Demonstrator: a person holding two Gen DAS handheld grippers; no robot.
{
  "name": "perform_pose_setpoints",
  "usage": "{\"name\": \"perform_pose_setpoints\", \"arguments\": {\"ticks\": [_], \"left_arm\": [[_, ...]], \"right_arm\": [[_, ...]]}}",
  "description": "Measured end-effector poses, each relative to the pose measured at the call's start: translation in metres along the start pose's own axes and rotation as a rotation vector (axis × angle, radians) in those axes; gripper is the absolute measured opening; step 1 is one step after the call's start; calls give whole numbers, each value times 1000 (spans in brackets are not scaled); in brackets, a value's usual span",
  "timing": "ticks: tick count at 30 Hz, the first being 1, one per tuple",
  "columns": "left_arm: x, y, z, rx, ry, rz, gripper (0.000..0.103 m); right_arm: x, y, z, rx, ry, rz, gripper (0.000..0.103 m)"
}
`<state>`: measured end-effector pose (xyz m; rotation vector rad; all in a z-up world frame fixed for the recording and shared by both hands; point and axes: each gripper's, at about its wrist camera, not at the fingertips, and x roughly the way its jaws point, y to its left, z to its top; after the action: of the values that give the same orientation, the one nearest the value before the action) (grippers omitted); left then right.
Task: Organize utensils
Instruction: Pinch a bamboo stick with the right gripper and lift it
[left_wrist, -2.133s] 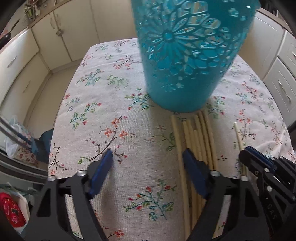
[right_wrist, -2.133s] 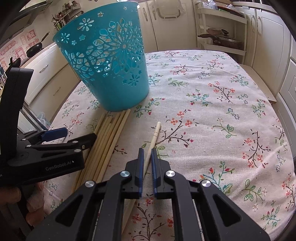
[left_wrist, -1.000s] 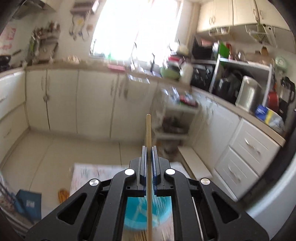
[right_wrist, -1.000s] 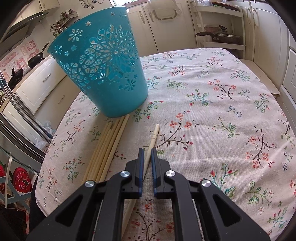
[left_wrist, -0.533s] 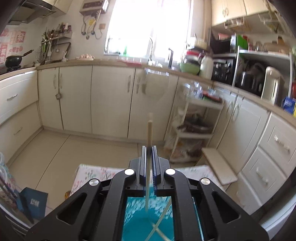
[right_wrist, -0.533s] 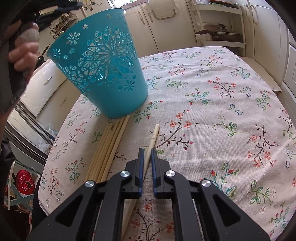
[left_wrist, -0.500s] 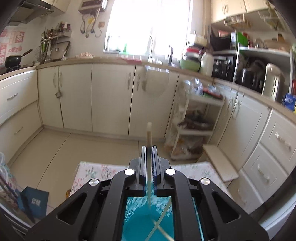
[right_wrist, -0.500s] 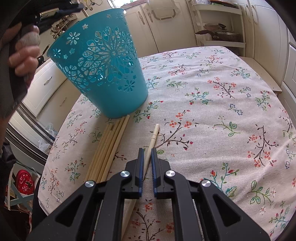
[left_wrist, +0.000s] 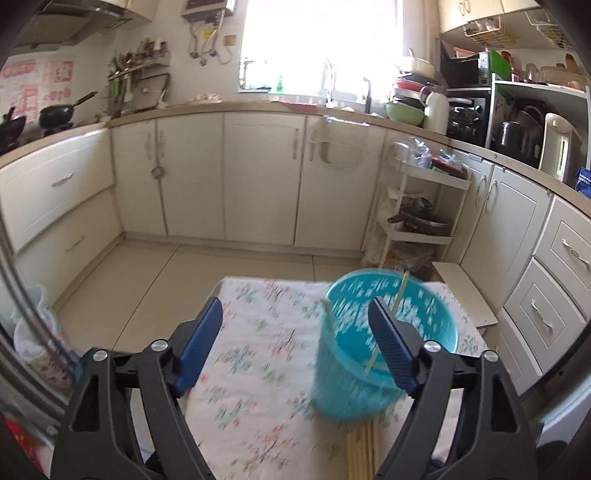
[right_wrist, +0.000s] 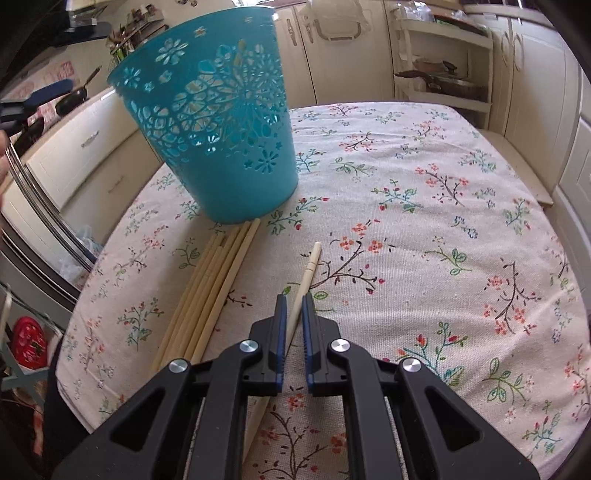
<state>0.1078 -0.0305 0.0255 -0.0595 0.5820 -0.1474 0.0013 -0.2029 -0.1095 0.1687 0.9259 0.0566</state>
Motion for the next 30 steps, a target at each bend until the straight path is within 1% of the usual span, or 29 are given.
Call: {"name": "perform_pose_setpoints", "arguments": {"ticks": [4,5,8,11,15,16,18,21,25,29,30], "left_arm": [[-12,23,-24,-37,67,8,79],[-15,29,-33,-49,95,8,79],[-18,41,-51,-64,148,4,79],[-24,55,-67,-64,176,8,79],[-25,71,-82,-81,221,16,79],[-24,74,-85,-91,231,15,79],[-25,77,-89,-104,241,12,79],[-28,75,-92,-98,242,1,79],[-31,70,-92,-97,246,-17,79],[-33,69,-91,-109,246,-25,79],[-34,69,-91,-108,242,-23,79]], "right_arm": [[-1,13,-2,-95,5,-78,9],[-2,13,-2,-96,12,-75,9],[-9,-3,1,-2,42,-2,6],[-35,-18,7,88,-3,96,6],[-85,-31,33,174,-123,234,6],[-93,-30,41,181,-150,252,6],[-113,-26,65,192,-228,301,6],[-135,-13,101,167,-337,344,6],[-147,2,148,154,-457,371,6],[-143,12,186,166,-573,341,6],[-139,15,192,174,-599,322,6]]}}
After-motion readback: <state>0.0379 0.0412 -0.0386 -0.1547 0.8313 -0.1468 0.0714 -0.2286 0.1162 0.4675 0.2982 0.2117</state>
